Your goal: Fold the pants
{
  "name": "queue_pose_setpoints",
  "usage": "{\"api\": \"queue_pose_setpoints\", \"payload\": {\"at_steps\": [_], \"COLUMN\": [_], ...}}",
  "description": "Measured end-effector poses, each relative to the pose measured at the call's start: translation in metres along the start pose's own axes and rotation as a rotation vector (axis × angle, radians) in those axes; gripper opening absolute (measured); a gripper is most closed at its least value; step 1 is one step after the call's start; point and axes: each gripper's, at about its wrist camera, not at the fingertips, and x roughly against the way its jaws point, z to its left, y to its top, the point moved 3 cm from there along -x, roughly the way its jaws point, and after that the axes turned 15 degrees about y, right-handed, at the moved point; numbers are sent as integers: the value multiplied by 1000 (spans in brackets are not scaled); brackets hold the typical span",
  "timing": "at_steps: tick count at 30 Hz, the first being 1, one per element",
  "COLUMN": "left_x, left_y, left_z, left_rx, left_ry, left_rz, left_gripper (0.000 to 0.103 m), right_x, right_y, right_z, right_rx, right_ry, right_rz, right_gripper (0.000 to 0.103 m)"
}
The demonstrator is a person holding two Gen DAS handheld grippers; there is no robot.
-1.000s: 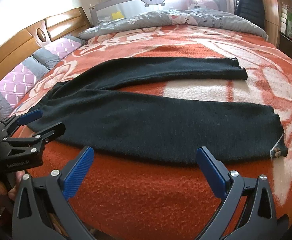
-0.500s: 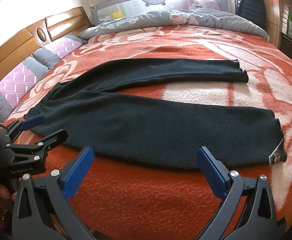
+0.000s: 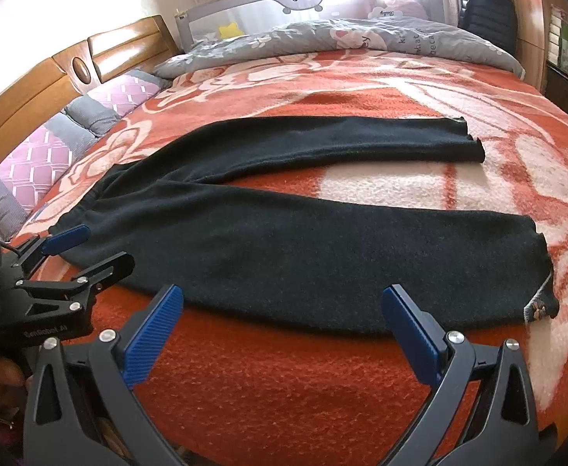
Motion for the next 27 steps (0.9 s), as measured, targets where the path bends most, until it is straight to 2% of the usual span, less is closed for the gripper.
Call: {"api": "queue_pose_setpoints", "payload": {"at_steps": [27], "left_x": [-5], "left_y": [2], "left_z": [0], "left_rx": [-1], "left_ry": [-3], "left_rz": [14], "left_gripper": [96], "right_x": [2], "right_y": [8], "right_z": [0], "right_rx": [6], "right_ry": [3], "right_rz": [10], "right_gripper": [102]}}
